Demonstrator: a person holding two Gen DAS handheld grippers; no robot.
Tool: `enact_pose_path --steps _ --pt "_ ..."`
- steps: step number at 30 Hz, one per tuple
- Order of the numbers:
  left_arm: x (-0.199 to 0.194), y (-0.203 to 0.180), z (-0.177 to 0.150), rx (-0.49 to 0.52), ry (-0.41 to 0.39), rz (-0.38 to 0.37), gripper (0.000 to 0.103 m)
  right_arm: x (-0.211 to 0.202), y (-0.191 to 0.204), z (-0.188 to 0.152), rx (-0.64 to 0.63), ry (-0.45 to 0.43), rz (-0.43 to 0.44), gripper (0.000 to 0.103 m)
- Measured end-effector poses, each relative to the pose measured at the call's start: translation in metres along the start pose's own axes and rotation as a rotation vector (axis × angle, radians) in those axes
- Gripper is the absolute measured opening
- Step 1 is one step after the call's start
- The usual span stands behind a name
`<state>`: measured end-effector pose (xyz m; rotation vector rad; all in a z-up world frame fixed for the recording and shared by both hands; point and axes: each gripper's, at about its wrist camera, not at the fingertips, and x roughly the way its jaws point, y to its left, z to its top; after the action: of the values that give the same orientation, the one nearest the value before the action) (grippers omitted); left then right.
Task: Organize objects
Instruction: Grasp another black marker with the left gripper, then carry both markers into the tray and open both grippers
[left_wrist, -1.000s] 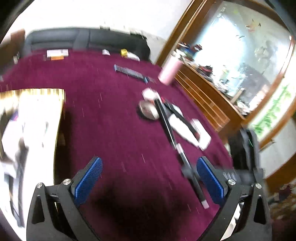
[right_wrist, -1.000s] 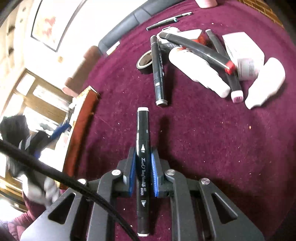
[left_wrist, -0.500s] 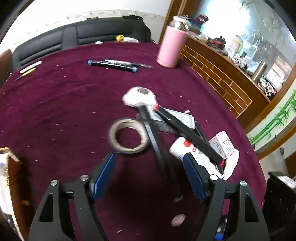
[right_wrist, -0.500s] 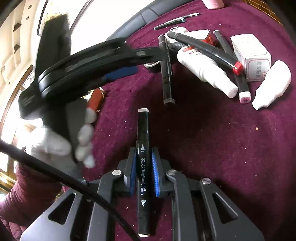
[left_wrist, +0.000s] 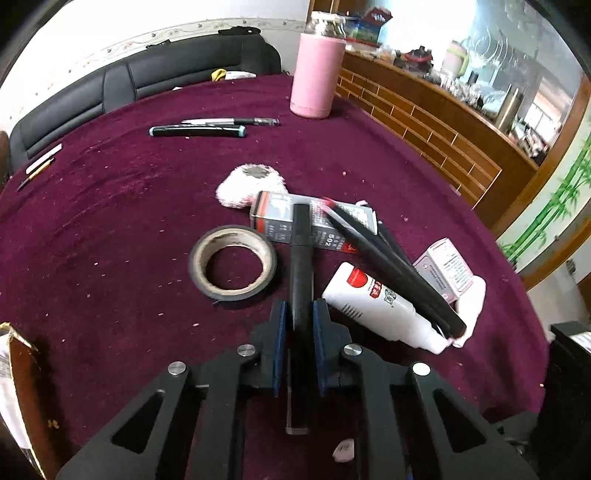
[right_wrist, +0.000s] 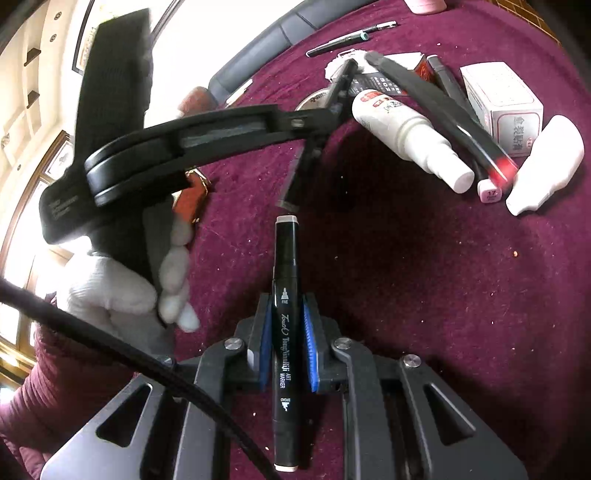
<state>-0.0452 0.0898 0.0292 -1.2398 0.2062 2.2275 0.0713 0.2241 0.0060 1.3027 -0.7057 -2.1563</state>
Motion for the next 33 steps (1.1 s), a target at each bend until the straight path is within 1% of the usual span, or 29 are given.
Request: enact_pose_path --steps 5,8,11,16,20,22,23,24,27,28,29,30,32,33 --pt "-0.035 0.019 -0.012 -0.027 -0.066 -0.015 0.011 0.000 -0.001 0.003 -0.011 -0.004 -0.016 0.014" --pt "-0.052 0.028 -0.025 -0.039 -0.091 -0.035 0.011 0.008 0.006 0.003 -0.026 -0.014 -0.040 0.014" --pt "-0.074 0.042 -0.042 -0.076 -0.118 -0.053 0.011 0.006 0.002 0.005 -0.009 -0.021 -0.039 0.014" --pt "-0.115 0.068 -0.073 -0.139 -0.177 -0.075 0.011 0.004 -0.009 0.008 0.084 -0.022 0.066 0.013" --pt "-0.152 0.100 -0.103 -0.223 -0.235 -0.071 0.011 0.008 0.005 0.005 0.075 -0.001 0.138 0.013" --pt "-0.172 0.119 -0.119 -0.264 -0.268 -0.049 0.011 0.019 0.027 0.008 0.053 0.017 0.182 0.013" --pt "-0.182 0.129 -0.126 -0.280 -0.285 -0.027 0.011 0.032 0.034 0.017 0.042 0.023 0.195 0.013" --pt "-0.192 0.139 -0.135 -0.295 -0.301 -0.001 0.012 0.037 0.043 0.020 0.029 0.030 0.208 0.014" --pt "-0.217 0.171 -0.156 -0.346 -0.338 0.067 0.012 0.059 0.080 0.017 -0.013 0.062 0.277 0.014" --pt "-0.224 0.181 -0.162 -0.361 -0.347 0.092 0.012 0.068 0.095 0.017 -0.019 0.075 0.306 0.014" --pt "-0.230 0.192 -0.169 -0.380 -0.352 0.116 0.012 0.082 0.107 0.009 -0.022 0.084 0.326 0.014" --pt "-0.235 0.203 -0.175 -0.398 -0.355 0.136 0.012 0.082 0.116 0.008 -0.024 0.097 0.348 0.014" --pt "-0.244 0.224 -0.186 -0.412 -0.351 0.184 0.012 0.100 0.139 0.012 -0.033 0.135 0.390 0.014" --pt "-0.246 0.231 -0.191 -0.415 -0.347 0.201 0.012 0.108 0.151 0.015 -0.038 0.147 0.398 0.014"
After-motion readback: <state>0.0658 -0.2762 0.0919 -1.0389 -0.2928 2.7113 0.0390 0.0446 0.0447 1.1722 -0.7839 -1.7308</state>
